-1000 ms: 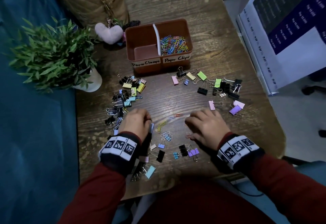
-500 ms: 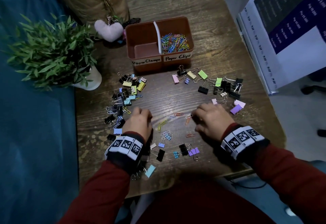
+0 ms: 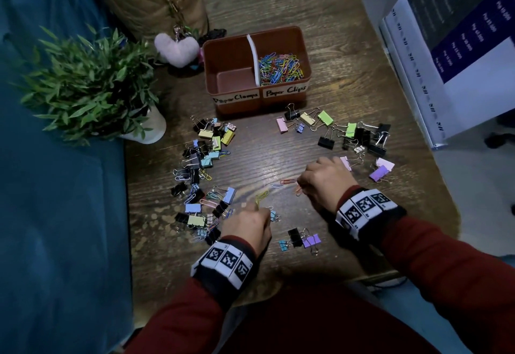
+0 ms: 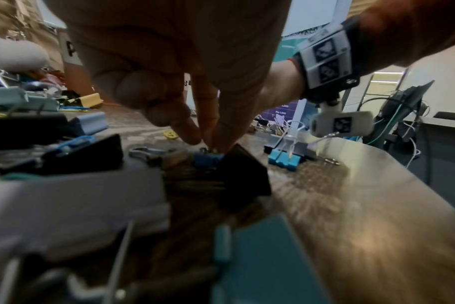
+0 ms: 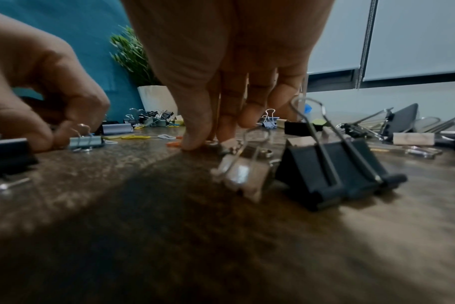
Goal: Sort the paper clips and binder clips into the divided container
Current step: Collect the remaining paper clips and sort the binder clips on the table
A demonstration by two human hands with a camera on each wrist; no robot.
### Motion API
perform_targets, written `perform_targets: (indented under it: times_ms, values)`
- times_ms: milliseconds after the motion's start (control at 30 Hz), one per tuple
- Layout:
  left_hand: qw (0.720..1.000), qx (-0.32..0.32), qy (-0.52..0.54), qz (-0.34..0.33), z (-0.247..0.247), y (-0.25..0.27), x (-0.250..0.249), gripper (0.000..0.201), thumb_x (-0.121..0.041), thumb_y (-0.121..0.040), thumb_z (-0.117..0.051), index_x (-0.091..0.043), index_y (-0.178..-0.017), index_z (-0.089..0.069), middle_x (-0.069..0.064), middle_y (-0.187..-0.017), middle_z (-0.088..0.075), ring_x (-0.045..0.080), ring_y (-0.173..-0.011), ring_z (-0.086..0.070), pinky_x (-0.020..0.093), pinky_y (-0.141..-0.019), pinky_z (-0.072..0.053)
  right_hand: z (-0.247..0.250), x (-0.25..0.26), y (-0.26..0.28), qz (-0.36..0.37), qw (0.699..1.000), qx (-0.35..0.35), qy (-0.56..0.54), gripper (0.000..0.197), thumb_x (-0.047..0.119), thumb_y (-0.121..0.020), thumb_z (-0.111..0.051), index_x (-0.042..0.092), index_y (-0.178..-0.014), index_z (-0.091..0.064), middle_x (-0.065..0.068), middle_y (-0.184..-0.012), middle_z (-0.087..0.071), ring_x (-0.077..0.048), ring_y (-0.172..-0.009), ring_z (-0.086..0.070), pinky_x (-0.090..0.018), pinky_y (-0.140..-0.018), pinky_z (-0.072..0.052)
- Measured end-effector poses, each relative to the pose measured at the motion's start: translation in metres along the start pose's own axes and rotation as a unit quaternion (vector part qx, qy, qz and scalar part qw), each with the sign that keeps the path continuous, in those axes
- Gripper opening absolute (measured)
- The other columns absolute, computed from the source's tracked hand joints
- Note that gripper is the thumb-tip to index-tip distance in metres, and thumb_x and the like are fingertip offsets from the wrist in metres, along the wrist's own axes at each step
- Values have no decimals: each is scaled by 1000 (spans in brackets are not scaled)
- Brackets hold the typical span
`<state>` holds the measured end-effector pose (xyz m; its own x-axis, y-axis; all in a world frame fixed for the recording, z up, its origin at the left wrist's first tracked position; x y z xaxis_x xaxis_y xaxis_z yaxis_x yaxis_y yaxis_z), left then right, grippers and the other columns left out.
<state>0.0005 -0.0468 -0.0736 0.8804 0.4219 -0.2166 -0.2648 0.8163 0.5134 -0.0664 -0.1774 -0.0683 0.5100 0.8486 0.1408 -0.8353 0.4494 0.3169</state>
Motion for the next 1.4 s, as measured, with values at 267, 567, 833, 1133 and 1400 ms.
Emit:
perform_targets:
  times_ms: [267,567,833,1133,1400]
  values:
    - [998,-1,40,-48,-1,-4,-20,28,-40,-92,-46,-31,-117,-56,-3,-115,-56,22,-106,-56,32,-85,-47,9,23,-22,41,999,15,-11,13,18,-85,-57,12,-92,-67,-7,-91,-67,-25,-92,-60,-34,-85,-40]
    - [997,7,40,-67,-2,20,-6,33,-38,-92,-44,-39,-122,-58,-8,-118,-59,17,-109,-56,28,-89,-46,-5,102,0,271,962,0,-35,37,22,-69,-76,29,-105,-66,8,-115,-64,-21,-101,-58,-35,-77,-51]
    - [997,-1,74,-6,-3,24,29,28,-36,-90,-49,-36,-114,-65,-12,-111,-62,12,-101,-60,25,-85,-48,-25,76,10,270,957,21,101,49,52,-86,-30,35,-120,-61,15,-125,-60,-26,-121,-54,-56,-93,-43]
    - [992,15,103,67,13,-26,30,28,-40,-76,-73,-23,-92,-59,-5,-96,-61,15,-88,-57,27,-77,-47,-6,29,-26,78,991,63,-87,87,36,-74,-74,18,-145,-27,-5,-143,-35,-25,-127,-34,-41,-105,-36]
    - [990,-14,120,68,12,-36,28,29,-35,-77,-71,-21,-99,-58,1,-106,-60,22,-97,-58,30,-83,-48,-8,43,-30,71,988,6,-135,27,9,-84,-60,10,-110,-65,-9,-105,-57,-27,-100,-54,-32,-82,-43]
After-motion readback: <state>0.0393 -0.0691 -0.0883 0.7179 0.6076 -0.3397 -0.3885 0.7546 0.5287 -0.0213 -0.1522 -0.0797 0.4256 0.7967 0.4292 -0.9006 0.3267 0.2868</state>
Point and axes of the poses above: each hand's wrist, its own y-axis away from the middle knuckle, its own z-axis out of the back of the hand, x = y × z, the point moved 10 cm from there along -y, towards the middle knuckle
